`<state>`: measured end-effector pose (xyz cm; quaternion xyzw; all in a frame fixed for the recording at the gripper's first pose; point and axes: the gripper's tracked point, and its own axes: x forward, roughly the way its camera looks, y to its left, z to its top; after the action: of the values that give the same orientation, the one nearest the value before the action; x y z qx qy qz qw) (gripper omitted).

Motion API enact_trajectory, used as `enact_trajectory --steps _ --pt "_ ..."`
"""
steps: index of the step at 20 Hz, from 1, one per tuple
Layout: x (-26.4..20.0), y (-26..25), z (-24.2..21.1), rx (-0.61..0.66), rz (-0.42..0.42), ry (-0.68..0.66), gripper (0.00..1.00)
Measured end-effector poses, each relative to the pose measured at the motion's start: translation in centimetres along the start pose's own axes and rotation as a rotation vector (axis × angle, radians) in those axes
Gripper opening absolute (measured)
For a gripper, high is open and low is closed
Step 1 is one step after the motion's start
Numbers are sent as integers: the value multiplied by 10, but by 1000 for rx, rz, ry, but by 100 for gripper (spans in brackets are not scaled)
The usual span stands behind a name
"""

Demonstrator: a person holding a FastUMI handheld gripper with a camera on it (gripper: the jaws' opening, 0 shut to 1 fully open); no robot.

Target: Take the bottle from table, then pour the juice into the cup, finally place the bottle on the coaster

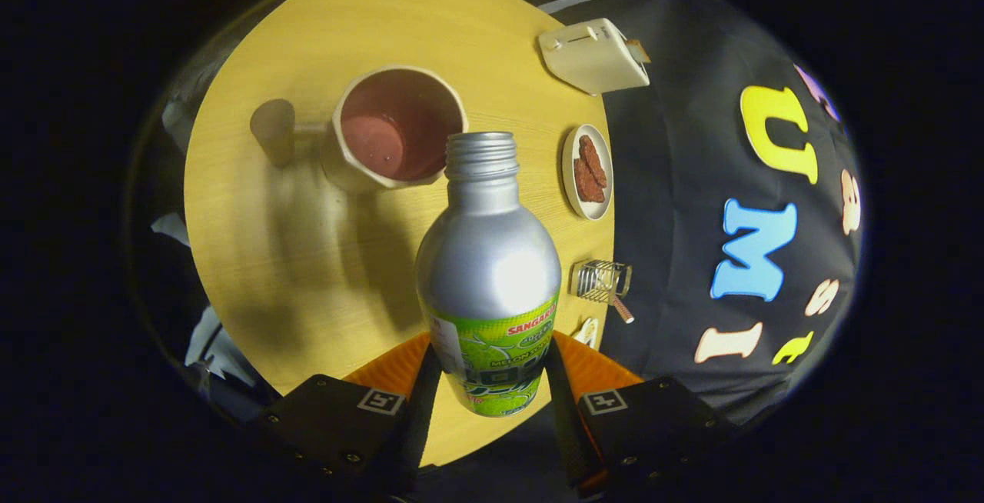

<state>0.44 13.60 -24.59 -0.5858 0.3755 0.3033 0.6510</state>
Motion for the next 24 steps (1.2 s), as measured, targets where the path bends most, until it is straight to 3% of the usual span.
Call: enact_trajectory --steps 10,21,24 --pt "20 4 -4 437 75 -179 70" --pt "49 -11 11 801 174 -350 70" --pt "58 -22 12 875 162 -403 70"
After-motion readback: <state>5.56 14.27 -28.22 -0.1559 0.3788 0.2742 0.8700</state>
